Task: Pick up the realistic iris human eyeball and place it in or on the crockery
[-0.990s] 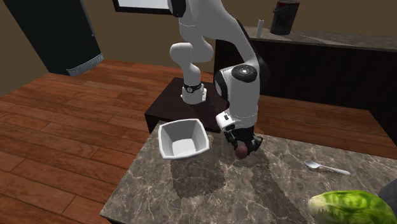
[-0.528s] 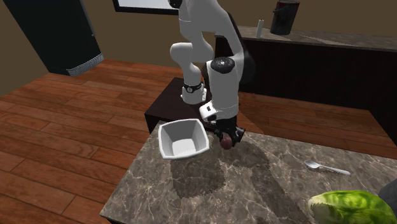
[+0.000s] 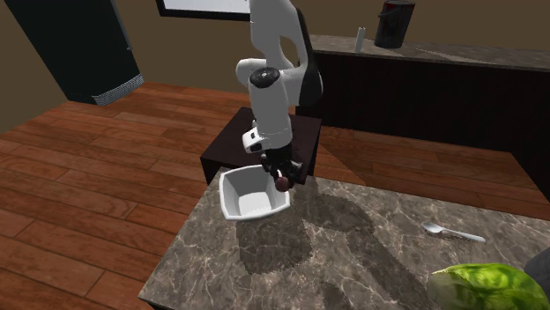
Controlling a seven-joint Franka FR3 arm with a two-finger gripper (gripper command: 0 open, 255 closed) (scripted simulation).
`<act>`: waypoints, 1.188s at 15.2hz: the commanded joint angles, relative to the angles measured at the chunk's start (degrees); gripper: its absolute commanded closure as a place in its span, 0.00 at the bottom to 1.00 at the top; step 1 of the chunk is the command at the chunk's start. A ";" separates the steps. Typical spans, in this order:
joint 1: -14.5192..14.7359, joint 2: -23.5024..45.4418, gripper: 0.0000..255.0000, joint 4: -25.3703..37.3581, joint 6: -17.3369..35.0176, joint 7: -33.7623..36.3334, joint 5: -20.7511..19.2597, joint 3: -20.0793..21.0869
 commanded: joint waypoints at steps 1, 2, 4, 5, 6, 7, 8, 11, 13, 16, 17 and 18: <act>-1.02 -2.93 1.00 -3.06 -0.29 -3.28 1.02 -1.39; -1.57 -4.16 1.00 -4.31 -0.50 -4.86 1.29 -2.20; -2.67 -6.47 1.00 -6.62 -1.00 -7.94 1.57 -3.96; -3.27 -7.57 1.00 -7.69 -1.28 -9.45 1.59 -4.85; -3.88 -8.62 1.00 -8.70 -1.57 -10.95 1.52 -5.79; -4.51 -9.62 1.00 -9.64 -1.88 -12.43 1.37 -6.76; -5.36 -10.80 1.00 -10.74 -2.28 -14.26 1.08 -7.98; -5.21 -8.91 1.00 -11.60 0.46 -14.72 1.45 -7.89; -5.13 -7.56 1.00 -12.11 2.29 -15.06 1.72 -7.82; -5.00 -5.42 1.00 -12.76 5.06 -15.59 2.15 -7.72; -4.95 -4.68 1.00 -12.94 5.99 -15.78 2.30 -7.69; -4.90 -3.92 1.00 -13.12 6.92 -15.97 2.46 -7.66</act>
